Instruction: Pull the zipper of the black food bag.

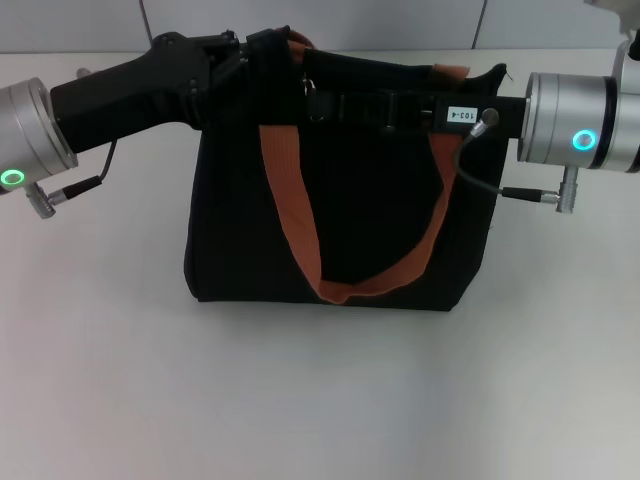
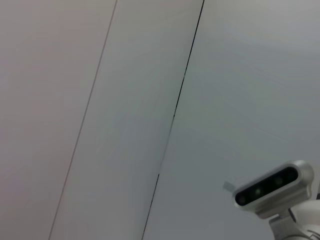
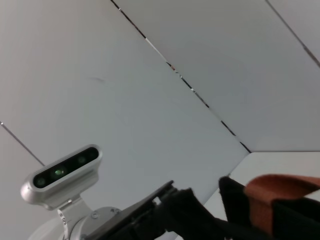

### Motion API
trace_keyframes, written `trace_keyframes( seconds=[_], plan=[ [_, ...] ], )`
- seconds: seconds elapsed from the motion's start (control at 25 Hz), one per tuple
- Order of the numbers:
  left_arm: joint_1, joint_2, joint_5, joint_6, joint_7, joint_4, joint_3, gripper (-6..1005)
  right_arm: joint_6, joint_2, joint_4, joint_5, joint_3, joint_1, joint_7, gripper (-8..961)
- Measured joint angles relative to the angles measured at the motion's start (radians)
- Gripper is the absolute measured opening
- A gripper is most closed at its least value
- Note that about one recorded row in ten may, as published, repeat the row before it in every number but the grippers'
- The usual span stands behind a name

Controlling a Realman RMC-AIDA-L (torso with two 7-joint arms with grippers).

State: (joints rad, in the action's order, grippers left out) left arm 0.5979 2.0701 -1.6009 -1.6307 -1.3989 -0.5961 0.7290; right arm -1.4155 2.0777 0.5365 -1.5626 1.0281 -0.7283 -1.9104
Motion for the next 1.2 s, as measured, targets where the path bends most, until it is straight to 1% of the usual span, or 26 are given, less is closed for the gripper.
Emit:
trace_keyframes(
  seconds=[0.28,0.52,0.84,1.2],
  plan=[
    [-0.001,0.000,0.006,-0.010,0.000,-0.022,0.003,25,0.003,-0.001,0.002,0.003,0.000,0.015,-0.002,0],
    [-0.004,-0.001,0.012,-0.016,0.000,-0.026,-0.005,25,0.001,-0.010,0.003,0.006,-0.027,0.038,-0.016,0],
    [-0.004,-0.002,0.014,-0.018,0.000,-0.027,-0.007,25,0.001,-0.023,0.005,0.004,-0.044,0.078,-0.025,0],
    [-0.004,-0.002,0.014,-0.006,0.008,-0.027,-0.007,26,-0.008,-0.027,0.005,0.007,-0.081,0.129,-0.027,1]
  ],
)
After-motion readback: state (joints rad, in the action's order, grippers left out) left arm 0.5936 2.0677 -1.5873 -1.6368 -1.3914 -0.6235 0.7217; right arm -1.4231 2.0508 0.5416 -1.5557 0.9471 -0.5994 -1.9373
